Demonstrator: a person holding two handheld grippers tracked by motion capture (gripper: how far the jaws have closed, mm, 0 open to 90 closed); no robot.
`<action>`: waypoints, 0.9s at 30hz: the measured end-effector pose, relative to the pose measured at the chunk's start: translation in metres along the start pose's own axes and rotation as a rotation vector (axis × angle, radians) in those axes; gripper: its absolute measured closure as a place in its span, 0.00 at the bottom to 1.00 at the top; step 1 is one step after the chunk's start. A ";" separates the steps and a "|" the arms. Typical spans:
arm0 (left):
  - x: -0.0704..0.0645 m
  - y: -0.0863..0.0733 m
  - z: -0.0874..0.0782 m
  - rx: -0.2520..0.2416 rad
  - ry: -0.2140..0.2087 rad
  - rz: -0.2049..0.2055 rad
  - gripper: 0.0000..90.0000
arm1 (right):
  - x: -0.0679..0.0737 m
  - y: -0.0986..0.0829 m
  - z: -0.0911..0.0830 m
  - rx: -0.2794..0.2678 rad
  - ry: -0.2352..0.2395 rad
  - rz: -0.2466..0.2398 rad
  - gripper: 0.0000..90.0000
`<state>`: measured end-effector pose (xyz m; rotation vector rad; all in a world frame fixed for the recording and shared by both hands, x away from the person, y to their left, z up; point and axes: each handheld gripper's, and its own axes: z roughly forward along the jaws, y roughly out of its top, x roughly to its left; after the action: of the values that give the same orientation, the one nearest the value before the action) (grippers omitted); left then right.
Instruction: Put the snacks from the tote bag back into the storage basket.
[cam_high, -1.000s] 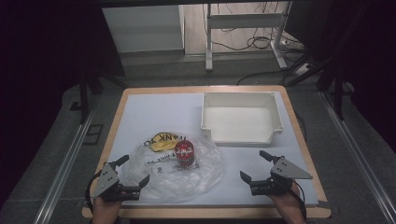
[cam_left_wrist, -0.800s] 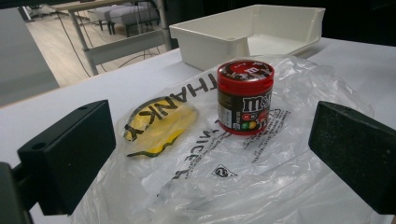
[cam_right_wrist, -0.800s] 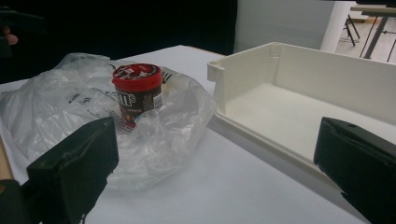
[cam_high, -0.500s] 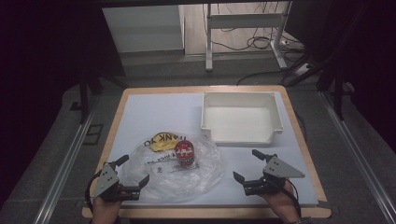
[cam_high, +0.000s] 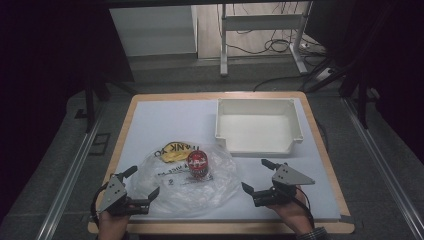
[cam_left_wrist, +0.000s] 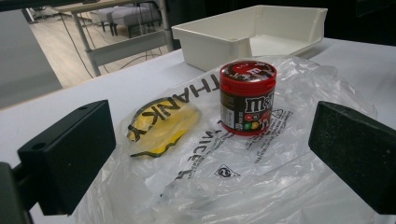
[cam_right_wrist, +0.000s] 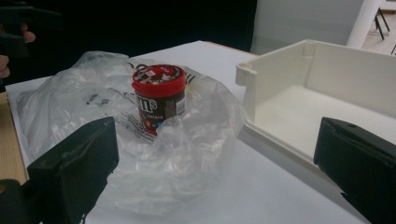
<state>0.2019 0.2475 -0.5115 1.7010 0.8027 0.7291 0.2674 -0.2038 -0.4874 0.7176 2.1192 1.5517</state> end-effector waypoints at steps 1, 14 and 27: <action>0.000 0.000 0.000 0.000 -0.001 0.001 0.01 | 0.002 0.002 0.002 -0.008 0.002 -0.008 0.00; 0.000 0.000 0.000 0.002 0.001 0.002 0.01 | 0.007 0.006 0.022 -0.023 0.034 0.017 0.00; 0.000 0.000 0.000 0.000 0.002 0.001 0.01 | 0.018 0.014 0.037 -0.086 0.019 -0.018 0.02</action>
<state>0.2018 0.2475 -0.5115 1.7010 0.8028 0.7319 0.2780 -0.1615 -0.4858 0.6548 2.0531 1.6354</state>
